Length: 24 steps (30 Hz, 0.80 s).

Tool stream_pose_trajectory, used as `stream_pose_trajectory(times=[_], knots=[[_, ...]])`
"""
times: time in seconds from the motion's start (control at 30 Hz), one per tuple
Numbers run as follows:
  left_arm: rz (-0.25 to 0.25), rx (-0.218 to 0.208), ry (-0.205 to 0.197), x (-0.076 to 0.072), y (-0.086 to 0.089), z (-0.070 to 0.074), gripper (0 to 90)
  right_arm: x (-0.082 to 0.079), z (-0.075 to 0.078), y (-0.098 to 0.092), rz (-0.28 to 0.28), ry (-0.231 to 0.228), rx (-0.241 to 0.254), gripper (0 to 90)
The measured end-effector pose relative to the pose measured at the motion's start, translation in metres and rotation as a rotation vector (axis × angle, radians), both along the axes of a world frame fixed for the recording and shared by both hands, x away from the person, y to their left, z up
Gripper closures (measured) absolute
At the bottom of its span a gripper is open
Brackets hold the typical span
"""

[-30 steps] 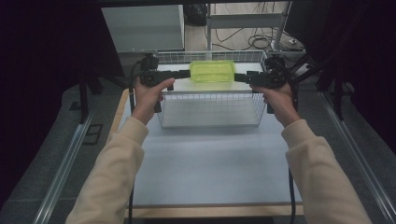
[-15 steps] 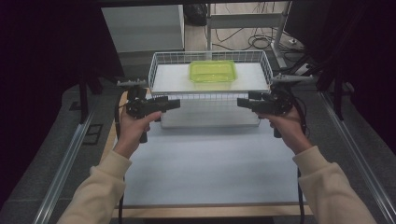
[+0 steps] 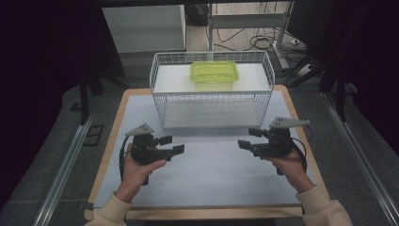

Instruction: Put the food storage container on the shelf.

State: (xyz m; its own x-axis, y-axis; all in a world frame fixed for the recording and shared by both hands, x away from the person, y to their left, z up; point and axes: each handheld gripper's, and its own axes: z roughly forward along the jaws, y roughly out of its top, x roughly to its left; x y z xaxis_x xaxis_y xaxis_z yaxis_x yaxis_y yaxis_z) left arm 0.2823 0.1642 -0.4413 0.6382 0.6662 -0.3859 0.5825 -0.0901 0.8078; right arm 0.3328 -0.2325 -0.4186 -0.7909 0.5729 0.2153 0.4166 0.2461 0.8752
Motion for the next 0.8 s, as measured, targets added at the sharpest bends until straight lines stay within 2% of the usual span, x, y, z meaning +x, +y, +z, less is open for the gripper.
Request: stream_pose_trajectory(times=[0.2, 0.43, 0.57, 0.8], knots=[[-0.004, 0.040, 0.027, -0.019, -0.005, -0.032, 27.0, -0.020, -0.037, -0.006, 0.017, 0.053, -0.029, 25.6], [0.005, 0.071, 0.080, -0.024, -0.006, -0.060, 27.0, -0.025, -0.070, -0.005, 0.017, 0.105, -0.071, 24.3], [0.013, 0.088, 0.083, -0.024, -0.005, -0.064, 27.0, -0.028, -0.078, -0.002, 0.025, 0.099, -0.109, 23.8], [0.020, 0.076, 0.088, -0.024, -0.003, -0.065, 27.0, -0.030, -0.076, -0.004, 0.013, 0.072, -0.102, 23.8]])
